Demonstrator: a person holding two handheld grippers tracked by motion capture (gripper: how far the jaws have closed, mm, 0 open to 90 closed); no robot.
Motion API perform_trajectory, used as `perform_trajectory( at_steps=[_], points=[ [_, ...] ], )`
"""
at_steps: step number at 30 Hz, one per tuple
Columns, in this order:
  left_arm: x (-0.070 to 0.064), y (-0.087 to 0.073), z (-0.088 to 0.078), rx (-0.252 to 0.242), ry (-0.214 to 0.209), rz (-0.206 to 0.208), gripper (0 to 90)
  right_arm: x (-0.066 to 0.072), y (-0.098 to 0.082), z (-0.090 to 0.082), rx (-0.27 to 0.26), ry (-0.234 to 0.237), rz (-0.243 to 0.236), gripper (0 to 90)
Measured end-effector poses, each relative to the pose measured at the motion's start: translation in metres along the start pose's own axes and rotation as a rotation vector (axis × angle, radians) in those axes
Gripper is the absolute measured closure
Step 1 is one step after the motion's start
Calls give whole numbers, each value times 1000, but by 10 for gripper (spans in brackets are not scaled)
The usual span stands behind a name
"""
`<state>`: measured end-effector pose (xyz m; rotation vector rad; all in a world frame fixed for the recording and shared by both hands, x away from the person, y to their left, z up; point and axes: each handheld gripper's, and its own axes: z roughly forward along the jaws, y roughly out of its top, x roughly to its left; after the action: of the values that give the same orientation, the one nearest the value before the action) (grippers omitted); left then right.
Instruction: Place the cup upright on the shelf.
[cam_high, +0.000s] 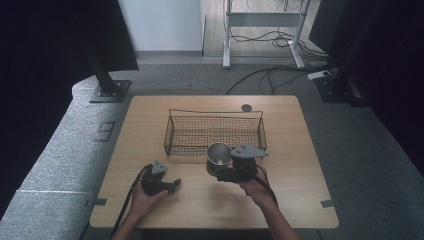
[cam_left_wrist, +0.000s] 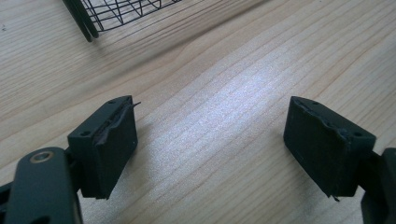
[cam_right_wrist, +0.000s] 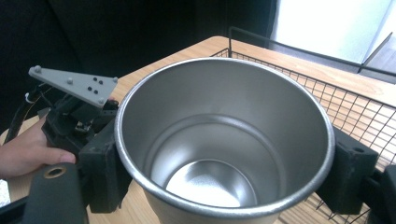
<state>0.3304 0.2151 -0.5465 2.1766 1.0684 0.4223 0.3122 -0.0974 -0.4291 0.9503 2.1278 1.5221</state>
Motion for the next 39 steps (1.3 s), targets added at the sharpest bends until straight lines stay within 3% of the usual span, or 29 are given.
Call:
perform_trajectory(
  at_steps=[33, 39],
  points=[
    [0, 0, 0, 0, -2, 3, 174, -40, 23, 11, 21, -37, 36, 184],
    [0, 0, 0, 0, -2, 3, 174, -42, 25, 14, 27, -46, 29, 184]
  ],
)
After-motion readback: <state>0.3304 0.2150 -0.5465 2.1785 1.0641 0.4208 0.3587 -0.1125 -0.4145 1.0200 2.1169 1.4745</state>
